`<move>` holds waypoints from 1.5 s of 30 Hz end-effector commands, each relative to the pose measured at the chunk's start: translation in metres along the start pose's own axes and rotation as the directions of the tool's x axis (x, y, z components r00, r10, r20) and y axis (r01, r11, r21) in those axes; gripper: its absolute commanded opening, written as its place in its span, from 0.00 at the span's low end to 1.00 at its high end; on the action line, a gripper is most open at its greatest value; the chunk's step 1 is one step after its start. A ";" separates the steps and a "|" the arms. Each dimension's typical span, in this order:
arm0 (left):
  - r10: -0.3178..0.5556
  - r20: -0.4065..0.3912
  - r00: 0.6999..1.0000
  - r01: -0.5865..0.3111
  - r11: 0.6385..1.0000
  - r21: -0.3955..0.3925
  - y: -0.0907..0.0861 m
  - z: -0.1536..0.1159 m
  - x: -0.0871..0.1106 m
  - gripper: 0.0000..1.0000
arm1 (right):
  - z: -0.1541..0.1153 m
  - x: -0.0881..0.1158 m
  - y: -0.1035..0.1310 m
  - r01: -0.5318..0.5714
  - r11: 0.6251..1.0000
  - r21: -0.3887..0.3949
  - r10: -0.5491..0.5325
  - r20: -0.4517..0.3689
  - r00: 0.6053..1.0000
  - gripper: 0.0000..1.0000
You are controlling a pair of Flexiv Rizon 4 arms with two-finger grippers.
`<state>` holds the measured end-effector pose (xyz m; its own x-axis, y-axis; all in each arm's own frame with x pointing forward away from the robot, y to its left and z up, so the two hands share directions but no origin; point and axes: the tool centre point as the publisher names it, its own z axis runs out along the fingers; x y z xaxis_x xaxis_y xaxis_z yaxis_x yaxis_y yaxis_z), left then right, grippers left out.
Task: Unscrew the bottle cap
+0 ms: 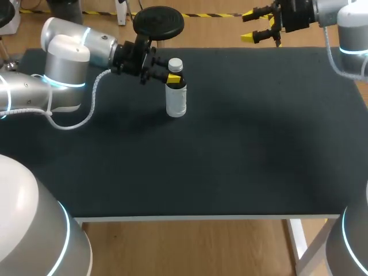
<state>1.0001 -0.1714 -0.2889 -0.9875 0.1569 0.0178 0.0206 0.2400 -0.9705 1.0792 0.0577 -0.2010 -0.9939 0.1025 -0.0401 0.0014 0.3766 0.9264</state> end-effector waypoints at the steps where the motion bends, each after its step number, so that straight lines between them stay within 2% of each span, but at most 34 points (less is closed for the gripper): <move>1: 0.000 -0.003 1.000 0.000 1.000 0.001 0.000 0.000 -0.001 0.00 | 0.011 0.001 0.001 -0.017 1.000 0.001 0.017 -0.202 0.979 1.00; 9: 0.000 -0.003 1.000 0.000 1.000 0.001 0.000 0.000 -0.001 0.00 | 0.032 0.014 0.000 -0.039 0.999 0.011 0.040 -0.206 0.978 1.00; 15: 0.000 -0.003 1.000 0.000 1.000 0.001 0.000 0.000 -0.001 0.00 | 0.044 0.018 -0.003 -0.024 0.999 0.041 0.030 -0.151 0.988 1.00; 18: 0.000 -0.003 1.000 0.000 1.000 0.001 0.000 0.000 -0.001 0.00 | 0.046 0.017 -0.006 0.005 0.997 0.078 0.003 -0.095 0.996 1.00; 35: 0.000 -0.003 1.000 0.000 1.000 0.001 0.000 0.000 -0.001 0.00 | 0.047 0.017 -0.004 0.010 0.996 0.085 -0.002 -0.097 0.995 1.00; 45: 0.000 -0.003 1.000 0.000 1.000 0.001 0.000 0.000 -0.001 0.00 | 0.102 0.032 0.009 0.018 0.999 0.043 -0.009 -0.199 0.980 1.00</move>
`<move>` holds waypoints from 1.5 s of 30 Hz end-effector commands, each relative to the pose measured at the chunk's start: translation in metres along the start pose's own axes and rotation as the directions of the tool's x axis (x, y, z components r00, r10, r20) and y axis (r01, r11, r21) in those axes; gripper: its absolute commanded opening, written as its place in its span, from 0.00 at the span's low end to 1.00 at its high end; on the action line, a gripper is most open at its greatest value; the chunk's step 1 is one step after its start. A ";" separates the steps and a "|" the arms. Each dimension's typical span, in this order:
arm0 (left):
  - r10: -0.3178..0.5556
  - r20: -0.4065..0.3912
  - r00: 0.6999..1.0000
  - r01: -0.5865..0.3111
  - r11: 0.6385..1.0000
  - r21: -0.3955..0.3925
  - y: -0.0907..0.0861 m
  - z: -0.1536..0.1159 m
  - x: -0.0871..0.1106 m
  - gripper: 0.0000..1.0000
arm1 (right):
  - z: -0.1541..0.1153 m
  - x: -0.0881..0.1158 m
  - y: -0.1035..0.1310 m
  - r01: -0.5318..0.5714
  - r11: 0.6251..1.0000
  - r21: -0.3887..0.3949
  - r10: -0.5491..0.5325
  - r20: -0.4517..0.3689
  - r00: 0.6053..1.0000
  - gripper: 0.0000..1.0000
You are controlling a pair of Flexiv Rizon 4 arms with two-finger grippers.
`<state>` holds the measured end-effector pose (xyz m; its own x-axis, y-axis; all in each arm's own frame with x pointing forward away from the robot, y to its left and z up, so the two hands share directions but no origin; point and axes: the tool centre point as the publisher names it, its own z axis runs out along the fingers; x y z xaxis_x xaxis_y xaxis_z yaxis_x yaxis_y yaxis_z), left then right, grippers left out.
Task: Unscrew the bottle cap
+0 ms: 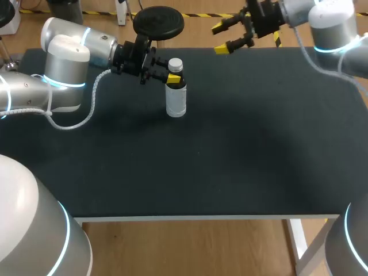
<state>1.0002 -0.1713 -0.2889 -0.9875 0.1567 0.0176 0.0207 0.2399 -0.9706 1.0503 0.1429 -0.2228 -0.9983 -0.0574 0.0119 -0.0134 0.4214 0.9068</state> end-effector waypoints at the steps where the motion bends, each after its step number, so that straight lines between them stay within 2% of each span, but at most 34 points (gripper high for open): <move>1: 0.000 -0.003 1.000 0.000 1.000 0.001 0.000 0.000 -0.001 0.00 | 0.020 -0.009 -0.002 -0.002 1.000 -0.004 0.002 -0.034 0.999 1.00; 11: 0.000 -0.003 1.000 0.000 1.000 0.001 0.000 0.000 -0.001 0.00 | 0.045 0.007 0.001 -0.007 1.000 -0.011 0.007 -0.057 0.998 1.00; 14: 0.000 -0.003 1.000 0.000 1.000 0.001 0.000 0.000 -0.001 0.00 | 0.050 0.013 0.002 -0.011 1.000 0.021 0.012 -0.044 0.999 1.00; 22: 0.000 -0.003 1.000 0.000 1.000 0.001 0.000 0.000 -0.001 0.00 | 0.058 0.027 0.010 0.008 0.999 0.039 -0.008 -0.018 1.000 1.00; 33: 0.000 -0.003 1.000 0.000 1.000 0.001 0.000 0.000 -0.001 0.00 | 0.079 0.027 0.012 0.006 1.000 0.019 -0.005 -0.098 0.995 1.00; 45: 0.000 -0.003 1.000 0.000 1.000 0.001 0.000 0.000 -0.001 0.00 | 0.096 0.030 0.011 -0.007 1.000 0.021 0.009 -0.117 0.993 1.00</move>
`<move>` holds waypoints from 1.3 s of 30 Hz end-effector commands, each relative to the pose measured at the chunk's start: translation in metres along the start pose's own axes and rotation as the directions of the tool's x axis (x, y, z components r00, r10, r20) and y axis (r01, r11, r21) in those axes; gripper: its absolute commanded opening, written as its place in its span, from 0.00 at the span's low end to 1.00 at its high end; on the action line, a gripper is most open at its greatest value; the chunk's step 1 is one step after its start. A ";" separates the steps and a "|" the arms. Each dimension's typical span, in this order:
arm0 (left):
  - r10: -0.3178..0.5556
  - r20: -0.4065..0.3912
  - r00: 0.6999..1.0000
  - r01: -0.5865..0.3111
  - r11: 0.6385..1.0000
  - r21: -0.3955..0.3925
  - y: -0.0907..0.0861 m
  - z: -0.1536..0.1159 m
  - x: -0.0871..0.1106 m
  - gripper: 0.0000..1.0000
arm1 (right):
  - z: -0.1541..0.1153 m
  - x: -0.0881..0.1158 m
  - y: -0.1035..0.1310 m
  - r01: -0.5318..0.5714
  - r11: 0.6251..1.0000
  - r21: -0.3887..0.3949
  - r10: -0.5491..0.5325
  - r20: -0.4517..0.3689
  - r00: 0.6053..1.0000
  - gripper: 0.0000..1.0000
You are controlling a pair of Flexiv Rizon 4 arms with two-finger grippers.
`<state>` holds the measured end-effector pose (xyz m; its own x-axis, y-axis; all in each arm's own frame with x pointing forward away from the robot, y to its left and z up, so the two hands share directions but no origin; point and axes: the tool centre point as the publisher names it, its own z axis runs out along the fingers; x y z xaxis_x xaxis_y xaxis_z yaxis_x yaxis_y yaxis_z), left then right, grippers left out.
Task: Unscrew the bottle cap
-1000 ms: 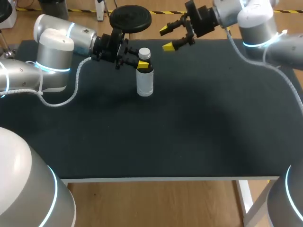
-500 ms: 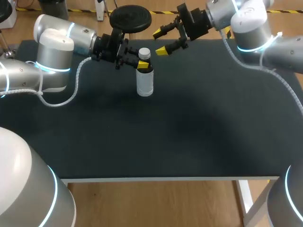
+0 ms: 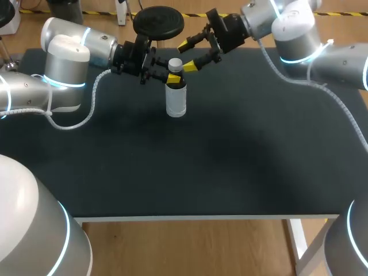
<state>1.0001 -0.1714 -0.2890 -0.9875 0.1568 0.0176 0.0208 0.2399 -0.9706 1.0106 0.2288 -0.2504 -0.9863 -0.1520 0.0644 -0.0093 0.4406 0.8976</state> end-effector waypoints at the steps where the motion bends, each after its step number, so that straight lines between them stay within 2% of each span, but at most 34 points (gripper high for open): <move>1: 0.000 -0.003 1.000 0.000 1.000 0.001 0.000 0.000 -0.001 0.00 | 0.005 -0.004 0.000 -0.001 1.000 -0.001 0.001 -0.011 1.000 1.00; 14: 0.000 -0.003 1.000 0.000 1.000 0.001 0.000 0.000 -0.001 0.00 | 0.011 0.003 0.000 0.003 1.000 0.001 -0.002 -0.015 1.000 1.00; 39: 0.000 -0.003 1.000 0.000 1.000 0.001 0.000 0.000 -0.001 0.00 | 0.021 0.005 0.002 0.000 1.000 0.031 0.000 0.016 1.000 1.00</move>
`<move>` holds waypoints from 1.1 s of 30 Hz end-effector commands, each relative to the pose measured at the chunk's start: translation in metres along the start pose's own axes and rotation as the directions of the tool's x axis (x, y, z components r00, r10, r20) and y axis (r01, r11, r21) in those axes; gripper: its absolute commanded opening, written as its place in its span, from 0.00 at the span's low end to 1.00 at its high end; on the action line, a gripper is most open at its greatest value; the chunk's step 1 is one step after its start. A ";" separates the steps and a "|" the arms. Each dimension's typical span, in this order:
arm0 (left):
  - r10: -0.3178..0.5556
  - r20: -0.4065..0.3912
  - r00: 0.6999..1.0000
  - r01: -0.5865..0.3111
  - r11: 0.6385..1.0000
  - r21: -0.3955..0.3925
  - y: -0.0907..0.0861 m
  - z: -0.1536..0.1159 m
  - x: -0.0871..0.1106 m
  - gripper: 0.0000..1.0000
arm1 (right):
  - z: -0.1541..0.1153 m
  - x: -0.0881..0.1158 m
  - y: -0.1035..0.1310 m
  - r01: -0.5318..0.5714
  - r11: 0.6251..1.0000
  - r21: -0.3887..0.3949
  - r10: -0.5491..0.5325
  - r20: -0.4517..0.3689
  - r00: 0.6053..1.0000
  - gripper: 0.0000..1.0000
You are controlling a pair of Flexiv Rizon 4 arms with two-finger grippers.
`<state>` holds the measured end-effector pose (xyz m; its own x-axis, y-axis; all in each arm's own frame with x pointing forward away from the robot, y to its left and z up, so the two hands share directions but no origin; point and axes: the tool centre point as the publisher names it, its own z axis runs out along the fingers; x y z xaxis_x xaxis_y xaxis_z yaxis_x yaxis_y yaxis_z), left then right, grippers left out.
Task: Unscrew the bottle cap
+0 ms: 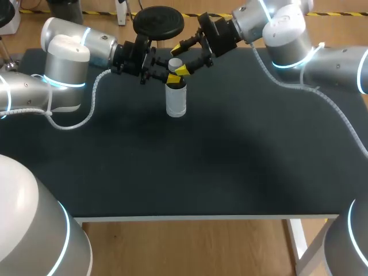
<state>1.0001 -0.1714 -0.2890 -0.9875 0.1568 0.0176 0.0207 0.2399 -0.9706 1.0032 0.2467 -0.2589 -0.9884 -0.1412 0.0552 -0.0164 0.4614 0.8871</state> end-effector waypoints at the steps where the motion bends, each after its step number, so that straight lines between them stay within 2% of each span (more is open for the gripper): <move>1: 0.000 -0.003 1.000 0.000 1.000 0.001 0.000 0.000 -0.001 0.00 | 0.000 0.001 0.001 -0.004 1.000 0.006 0.004 0.004 1.000 1.00; 17: 0.000 -0.003 1.000 0.000 1.000 0.001 0.000 0.000 -0.001 0.00 | 0.002 0.003 0.005 0.005 1.000 0.006 -0.005 0.027 1.000 1.00; 19: 0.000 -0.003 1.000 0.000 1.000 0.001 0.000 0.000 -0.001 0.00 | 0.002 0.003 0.005 0.004 1.000 0.006 -0.004 0.027 1.000 0.83; 22: 0.000 -0.003 1.000 0.000 1.000 0.001 0.000 0.000 -0.001 0.00 | 0.002 0.003 0.005 0.004 1.000 0.009 -0.004 0.024 1.000 0.72; 24: 0.000 -0.003 1.000 0.000 1.000 0.001 0.000 0.000 -0.001 0.00 | 0.002 0.003 0.005 0.004 1.000 0.010 -0.004 0.021 1.000 0.49; 26: 0.000 -0.003 1.000 0.000 1.000 0.001 0.000 0.000 -0.001 0.00 | 0.002 0.003 0.004 0.002 1.000 0.012 -0.003 0.020 1.000 0.37; 29: 0.000 -0.003 1.000 0.000 1.000 0.001 0.000 0.000 -0.001 0.00 | 0.002 0.002 0.002 0.000 1.000 0.013 0.000 0.013 1.000 0.24; 31: 0.000 -0.003 1.000 0.000 1.000 0.001 0.000 0.000 -0.001 0.00 | 0.002 0.002 0.001 0.000 1.000 0.016 -0.001 0.003 1.000 0.00; 33: 0.000 -0.003 1.000 0.000 1.000 0.001 0.000 0.000 -0.001 0.00 | 0.002 0.001 0.001 0.006 1.000 0.018 -0.005 -0.011 1.000 0.00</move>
<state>0.9990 -0.1718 -0.2896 -0.9872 0.1585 0.0186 0.0203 0.2405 -0.9704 0.9975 0.2498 -0.2586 -0.9897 -0.1350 0.0480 -0.0218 0.4726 0.8810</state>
